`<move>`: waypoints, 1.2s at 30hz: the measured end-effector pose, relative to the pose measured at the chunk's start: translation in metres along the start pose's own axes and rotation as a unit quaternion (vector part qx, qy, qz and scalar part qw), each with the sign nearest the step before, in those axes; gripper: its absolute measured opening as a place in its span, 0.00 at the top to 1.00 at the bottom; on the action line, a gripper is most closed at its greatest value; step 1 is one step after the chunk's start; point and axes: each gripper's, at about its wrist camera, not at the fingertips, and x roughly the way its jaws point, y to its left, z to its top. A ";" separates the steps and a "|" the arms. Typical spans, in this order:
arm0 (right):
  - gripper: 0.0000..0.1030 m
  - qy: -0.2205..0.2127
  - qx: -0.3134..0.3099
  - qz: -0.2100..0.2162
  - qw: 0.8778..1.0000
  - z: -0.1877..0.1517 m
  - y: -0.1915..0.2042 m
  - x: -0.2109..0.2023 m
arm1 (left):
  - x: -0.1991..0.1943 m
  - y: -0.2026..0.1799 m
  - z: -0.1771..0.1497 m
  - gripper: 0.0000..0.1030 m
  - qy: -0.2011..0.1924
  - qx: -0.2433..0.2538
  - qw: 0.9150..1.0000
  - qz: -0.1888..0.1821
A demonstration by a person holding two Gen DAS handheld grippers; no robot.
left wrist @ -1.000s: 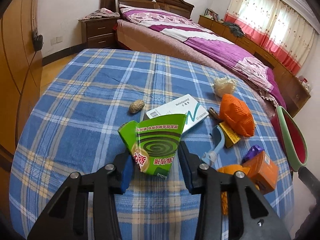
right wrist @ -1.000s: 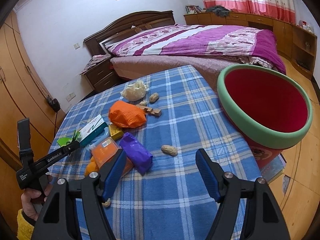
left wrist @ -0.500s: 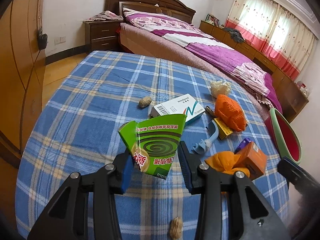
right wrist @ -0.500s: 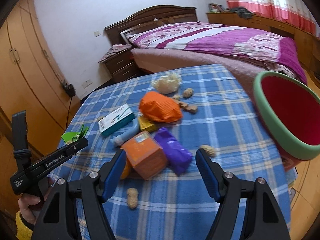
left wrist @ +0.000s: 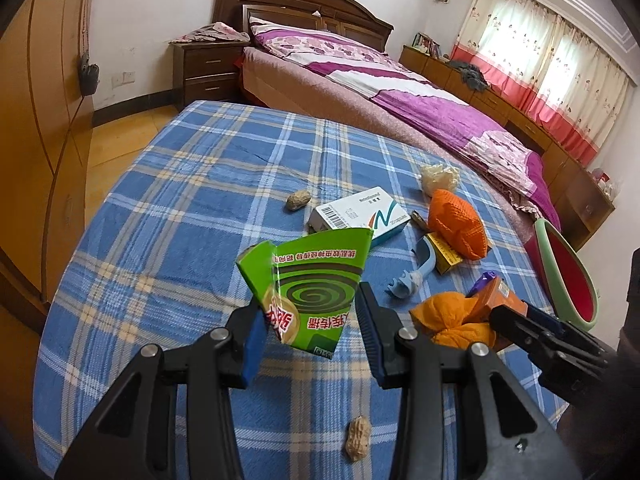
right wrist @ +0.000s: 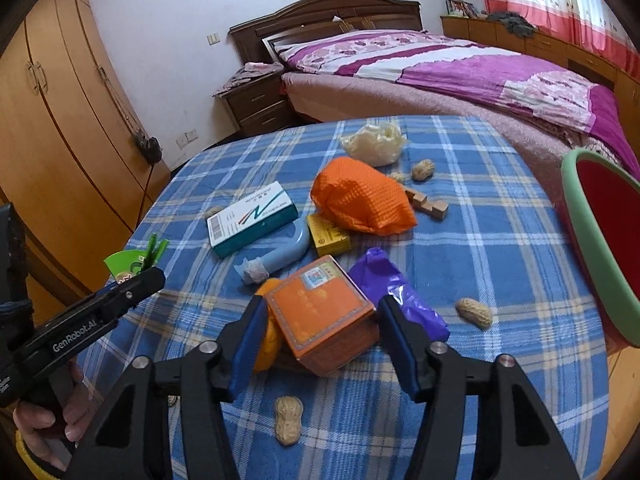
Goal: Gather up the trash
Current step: 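Grasp the orange small box with the right tool while the left tool holds the green box, then carry the green box and orange box over the red bucket with both tools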
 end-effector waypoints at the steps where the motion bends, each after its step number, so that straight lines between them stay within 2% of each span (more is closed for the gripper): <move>1: 0.42 -0.001 0.001 0.000 1.000 0.000 -0.001 0.000 | 0.000 0.000 0.000 0.59 0.000 0.000 1.000 0.001; 8: 0.43 -0.005 0.017 0.009 1.000 -0.001 -0.008 -0.006 | -0.002 0.000 -0.001 0.59 -0.001 -0.004 1.000 -0.001; 20: 0.43 -0.051 0.039 0.022 0.998 -0.004 -0.016 -0.049 | -0.012 -0.011 0.001 0.59 -0.010 0.001 1.000 -0.012; 36: 0.43 -0.096 0.054 0.040 0.993 -0.009 -0.032 -0.098 | -0.039 -0.039 0.005 0.59 -0.020 0.009 0.999 -0.047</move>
